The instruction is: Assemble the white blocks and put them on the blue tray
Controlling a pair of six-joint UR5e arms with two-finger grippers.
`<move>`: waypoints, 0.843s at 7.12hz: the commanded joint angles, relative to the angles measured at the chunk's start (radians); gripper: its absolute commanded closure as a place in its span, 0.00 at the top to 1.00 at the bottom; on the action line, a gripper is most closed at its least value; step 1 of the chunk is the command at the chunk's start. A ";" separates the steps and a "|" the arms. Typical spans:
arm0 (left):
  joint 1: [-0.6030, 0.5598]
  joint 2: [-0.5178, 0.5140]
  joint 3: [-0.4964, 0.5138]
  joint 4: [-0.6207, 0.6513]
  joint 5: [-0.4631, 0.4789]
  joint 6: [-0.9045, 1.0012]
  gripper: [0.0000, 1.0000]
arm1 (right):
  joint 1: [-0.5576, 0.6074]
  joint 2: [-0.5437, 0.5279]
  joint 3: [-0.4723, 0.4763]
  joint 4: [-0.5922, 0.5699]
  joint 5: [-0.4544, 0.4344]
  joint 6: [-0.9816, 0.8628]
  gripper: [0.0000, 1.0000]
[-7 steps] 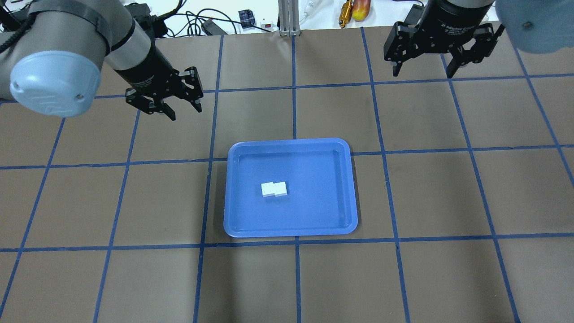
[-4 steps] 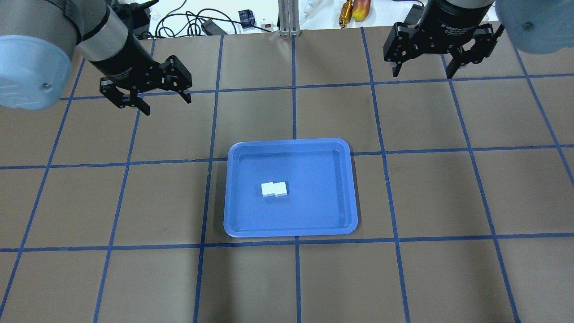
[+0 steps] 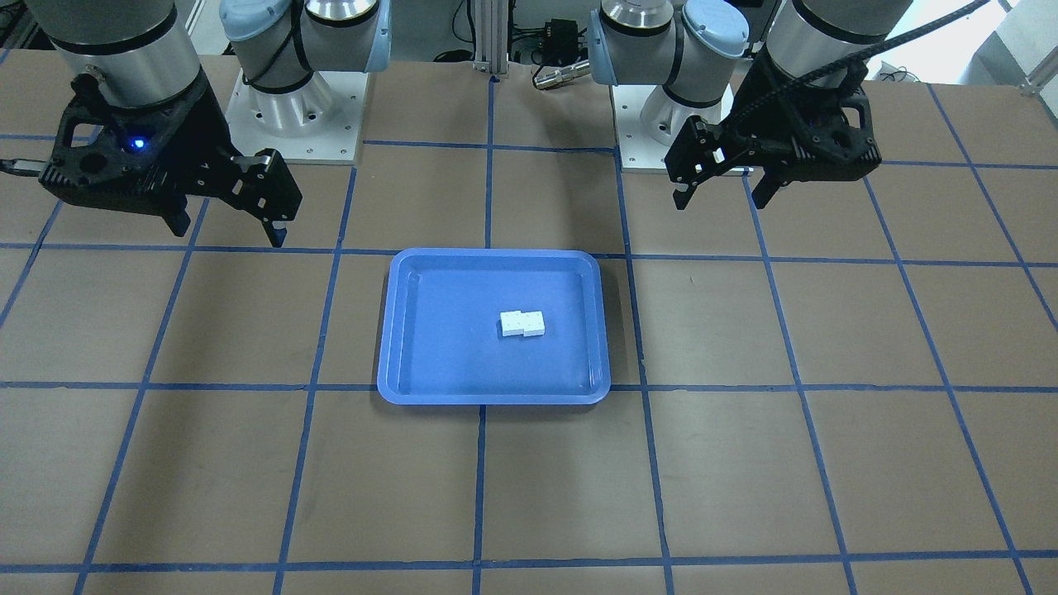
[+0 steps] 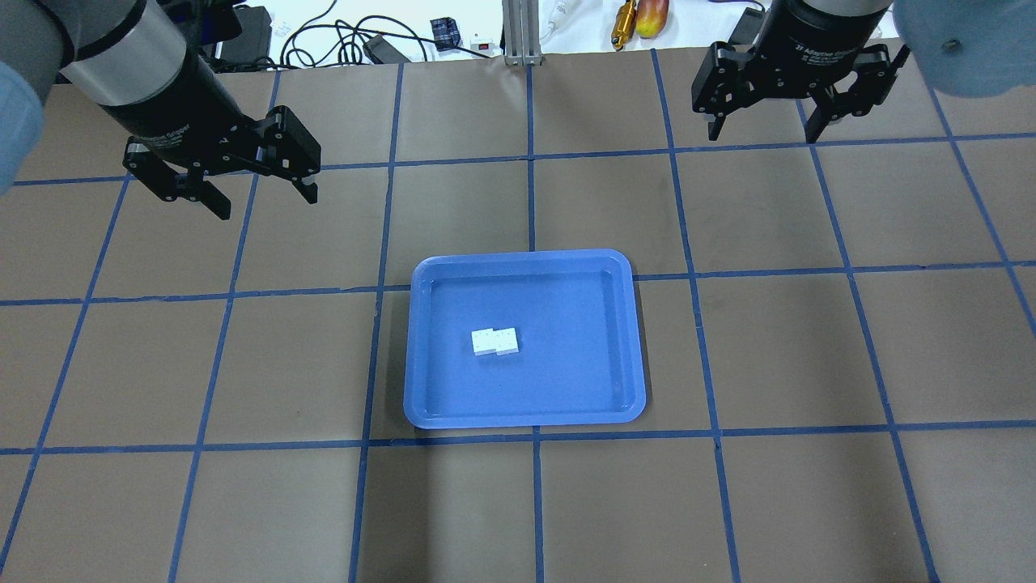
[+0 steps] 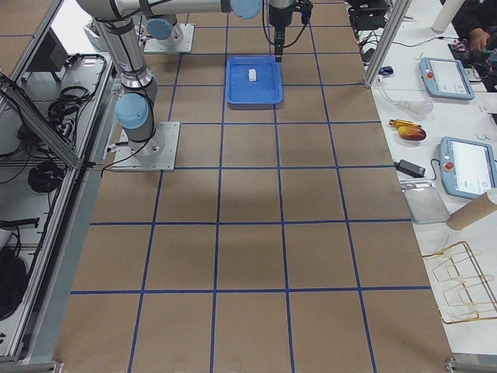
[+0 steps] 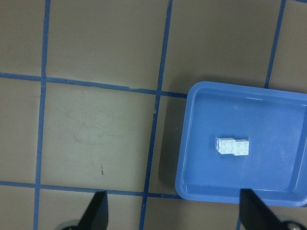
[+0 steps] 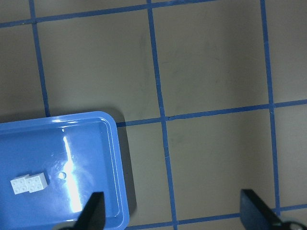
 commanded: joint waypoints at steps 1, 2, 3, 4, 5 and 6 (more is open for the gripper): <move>0.013 0.009 -0.023 0.088 0.002 0.167 0.96 | 0.000 -0.002 0.000 0.000 0.000 0.000 1.00; 0.016 0.012 -0.023 0.088 0.005 0.211 0.97 | 0.000 -0.002 0.000 0.000 0.000 0.000 1.00; 0.027 0.012 -0.024 0.088 0.002 0.215 0.97 | 0.000 -0.002 0.000 0.000 0.000 0.000 1.00; 0.030 0.012 -0.024 0.088 0.002 0.209 0.97 | 0.000 -0.002 0.000 0.000 0.000 0.000 1.00; 0.033 0.012 -0.024 0.077 0.005 0.195 1.00 | 0.000 -0.002 0.000 0.000 0.000 0.000 1.00; 0.032 0.013 -0.021 0.073 0.005 0.177 1.00 | 0.000 -0.002 0.000 0.000 0.000 0.000 1.00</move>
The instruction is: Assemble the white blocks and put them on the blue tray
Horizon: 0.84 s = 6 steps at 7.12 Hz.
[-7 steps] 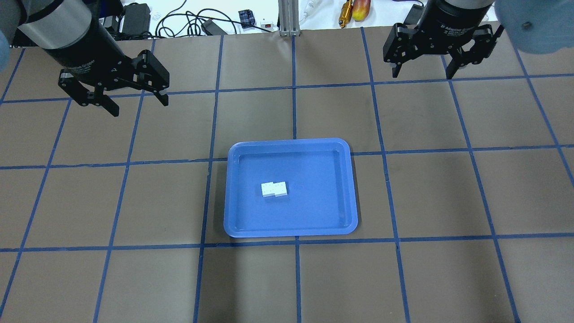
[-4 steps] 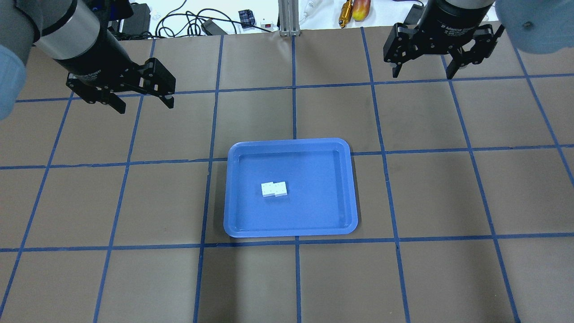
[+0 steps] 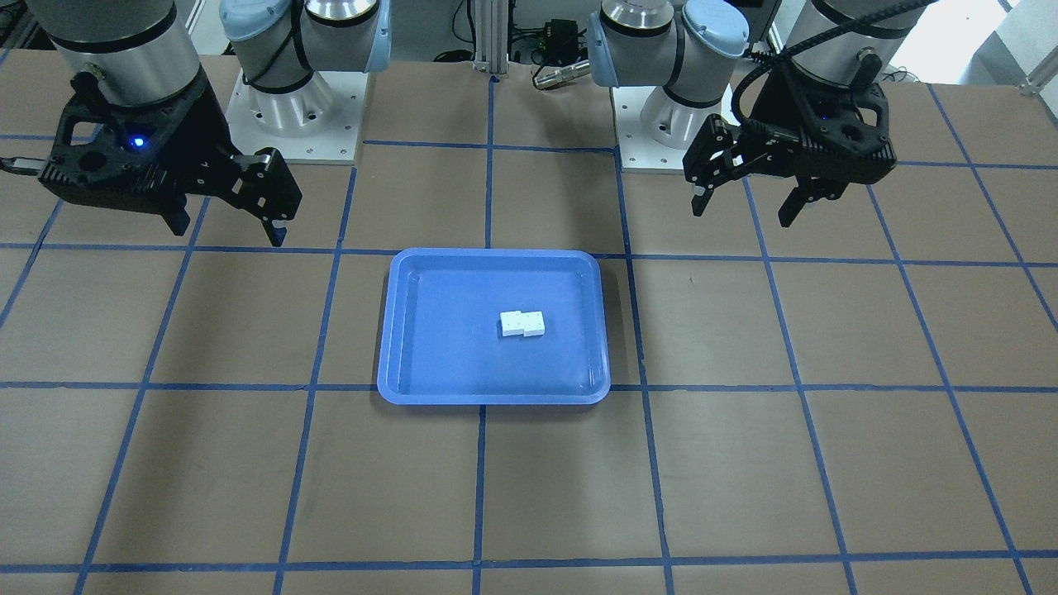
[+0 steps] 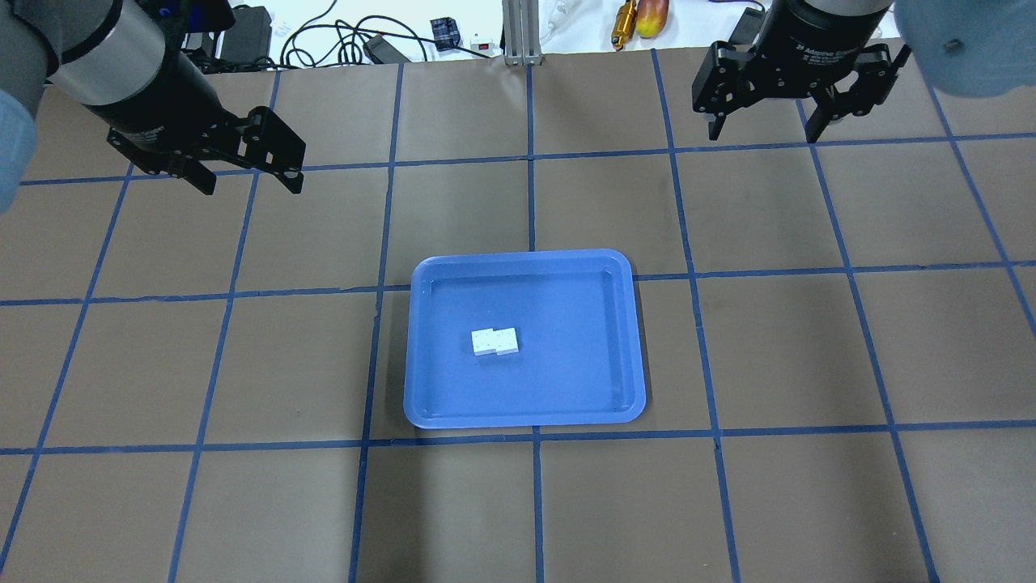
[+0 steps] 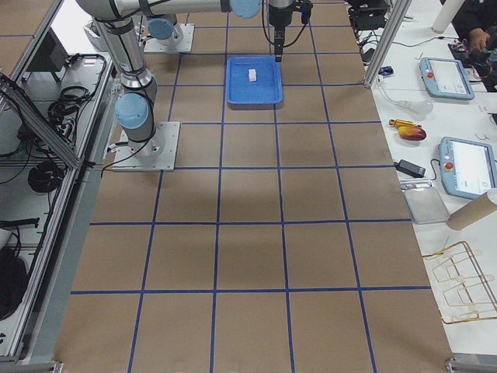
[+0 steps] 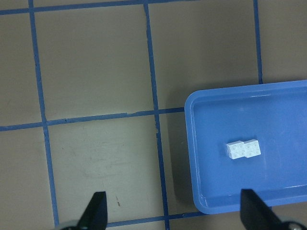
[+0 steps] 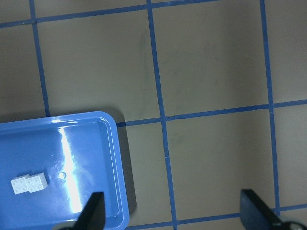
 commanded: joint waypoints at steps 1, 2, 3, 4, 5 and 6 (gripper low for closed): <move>0.000 0.001 -0.001 -0.013 0.001 -0.033 1.00 | 0.000 0.000 0.002 0.000 0.000 0.000 1.00; 0.000 0.001 -0.002 -0.013 0.001 -0.039 1.00 | 0.000 0.000 0.002 0.000 0.000 0.000 1.00; 0.002 0.001 -0.001 -0.019 0.001 -0.048 1.00 | 0.000 0.000 0.002 0.000 0.002 0.000 1.00; 0.000 0.001 0.004 -0.051 0.001 -0.062 1.00 | 0.000 0.000 0.002 0.000 0.000 0.000 1.00; 0.000 0.000 0.008 -0.066 0.002 -0.066 1.00 | 0.000 -0.002 0.002 0.002 0.002 0.000 1.00; 0.000 0.001 0.010 -0.066 0.010 -0.056 1.00 | 0.000 -0.002 0.003 0.002 0.002 0.000 1.00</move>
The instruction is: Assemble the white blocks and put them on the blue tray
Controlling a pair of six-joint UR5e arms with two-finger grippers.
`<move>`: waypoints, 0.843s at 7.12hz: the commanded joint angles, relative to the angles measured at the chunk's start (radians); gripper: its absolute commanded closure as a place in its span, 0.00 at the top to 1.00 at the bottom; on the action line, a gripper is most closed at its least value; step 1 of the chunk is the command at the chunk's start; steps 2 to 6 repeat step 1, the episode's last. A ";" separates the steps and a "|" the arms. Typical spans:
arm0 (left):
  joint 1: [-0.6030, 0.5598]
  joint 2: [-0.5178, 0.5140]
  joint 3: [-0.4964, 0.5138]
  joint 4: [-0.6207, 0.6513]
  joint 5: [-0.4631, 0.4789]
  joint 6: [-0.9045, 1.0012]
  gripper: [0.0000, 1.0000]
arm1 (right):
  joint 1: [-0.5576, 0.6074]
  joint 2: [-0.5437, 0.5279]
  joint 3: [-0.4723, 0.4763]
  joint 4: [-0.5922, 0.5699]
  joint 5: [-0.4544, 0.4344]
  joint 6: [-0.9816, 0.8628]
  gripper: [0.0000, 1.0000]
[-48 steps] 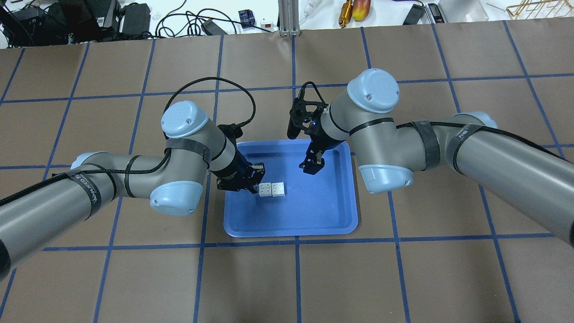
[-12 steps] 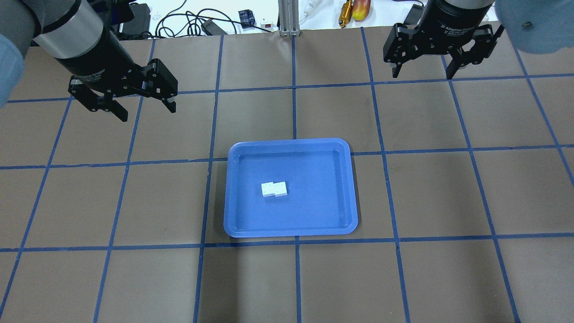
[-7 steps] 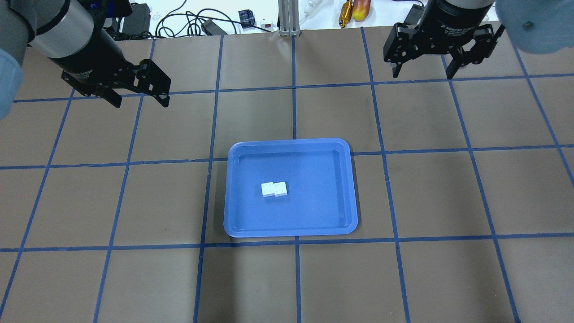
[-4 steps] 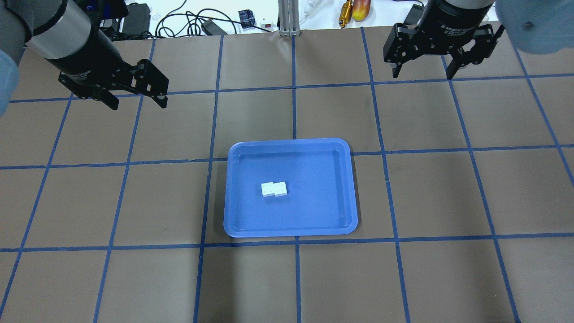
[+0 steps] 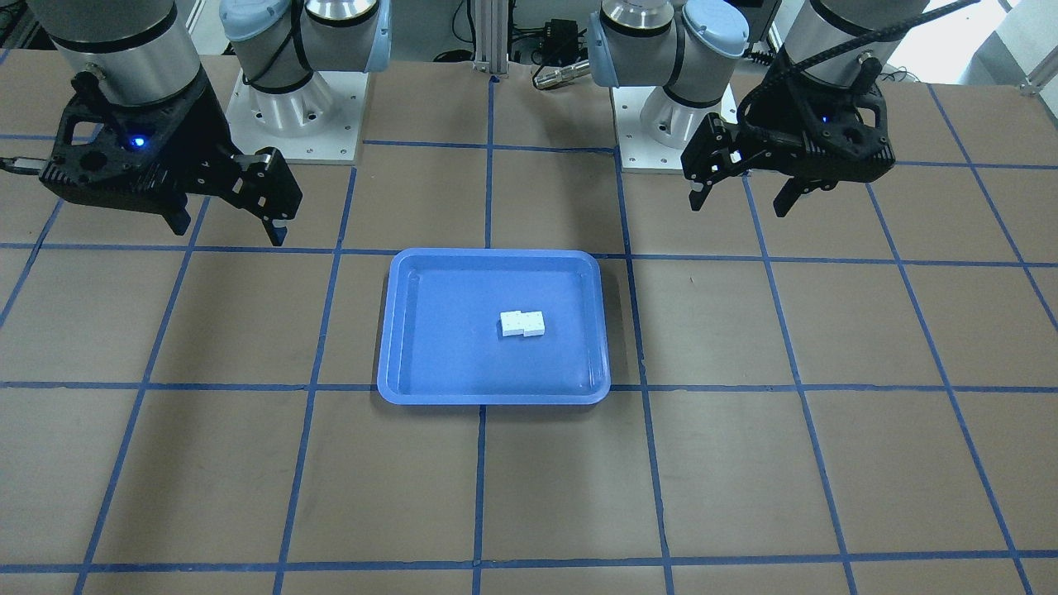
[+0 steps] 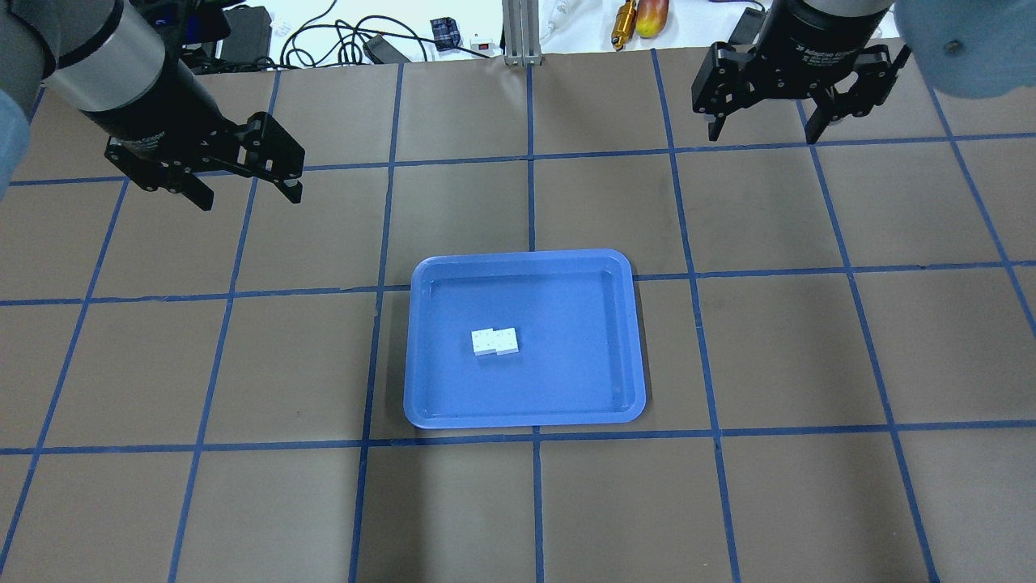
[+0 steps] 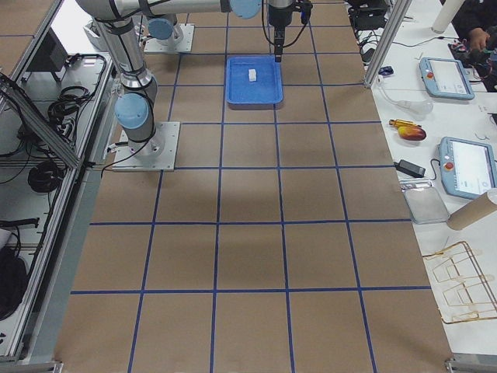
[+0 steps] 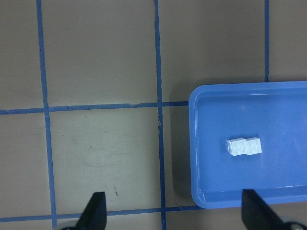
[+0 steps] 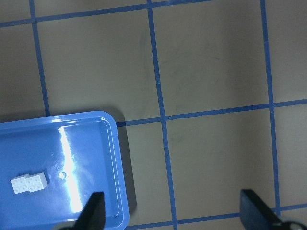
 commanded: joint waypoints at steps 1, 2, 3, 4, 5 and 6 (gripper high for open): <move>-0.002 0.000 0.000 -0.004 0.053 0.008 1.00 | 0.000 -0.001 0.001 0.001 0.000 0.000 1.00; -0.002 0.000 0.000 -0.004 0.053 0.008 1.00 | 0.000 -0.001 0.001 0.001 0.000 0.000 1.00; -0.002 0.000 0.000 -0.004 0.053 0.008 1.00 | 0.000 -0.001 0.001 0.001 0.000 0.000 1.00; -0.002 0.000 0.000 -0.004 0.053 0.008 1.00 | 0.000 -0.001 0.001 0.001 0.000 0.000 1.00; -0.002 0.000 0.000 -0.004 0.053 0.008 1.00 | 0.000 -0.001 0.001 0.001 0.000 0.000 1.00; -0.002 0.000 0.000 -0.004 0.053 0.008 1.00 | 0.000 -0.001 0.001 0.001 0.000 0.000 1.00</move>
